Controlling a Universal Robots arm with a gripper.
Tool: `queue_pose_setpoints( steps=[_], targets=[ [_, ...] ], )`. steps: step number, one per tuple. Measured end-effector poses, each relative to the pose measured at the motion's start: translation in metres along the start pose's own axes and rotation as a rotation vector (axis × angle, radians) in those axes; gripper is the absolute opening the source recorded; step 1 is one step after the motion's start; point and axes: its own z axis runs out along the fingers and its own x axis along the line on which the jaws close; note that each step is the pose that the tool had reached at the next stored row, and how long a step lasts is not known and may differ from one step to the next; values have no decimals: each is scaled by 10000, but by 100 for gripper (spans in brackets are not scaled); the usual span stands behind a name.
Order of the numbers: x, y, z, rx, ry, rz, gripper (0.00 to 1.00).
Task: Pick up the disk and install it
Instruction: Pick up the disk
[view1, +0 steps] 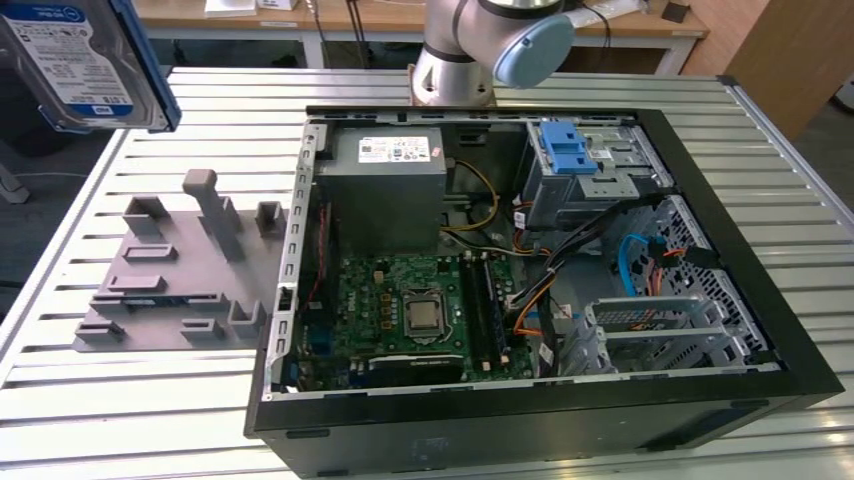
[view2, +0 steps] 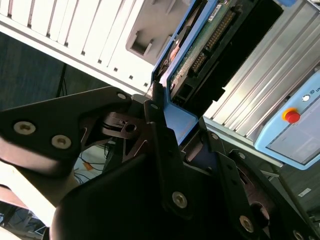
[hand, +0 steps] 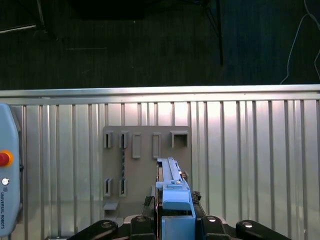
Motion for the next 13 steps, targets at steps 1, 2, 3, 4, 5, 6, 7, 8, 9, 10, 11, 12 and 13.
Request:
queue_pose_setpoints(
  steps=[1, 2, 3, 4, 5, 6, 7, 8, 9, 10, 11, 12, 13],
  targets=[
    [3, -9, 0, 1, -1, 0, 36],
    [7, -18, 0, 1, -1, -1, 36],
    [12, -27, 0, 0, 0, 0, 36],
    [18, -38, 0, 0, 0, 0, 36],
    [25, -50, 0, 0, 0, 0, 36],
    [31, -63, -1, -2, 0, 0, 36],
    [37, -78, -1, -2, 0, 0, 36],
    [44, -95, -1, -4, 0, 0, 36],
    [52, -112, -1, -6, 0, 0, 36],
    [58, -128, -2, -7, 0, 0, 36],
    [65, -143, -2, -9, 0, 0, 36],
    [72, -158, -2, -10, 0, 0, 36],
    [79, -173, -2, -11, 0, -1, 36]
  ],
)
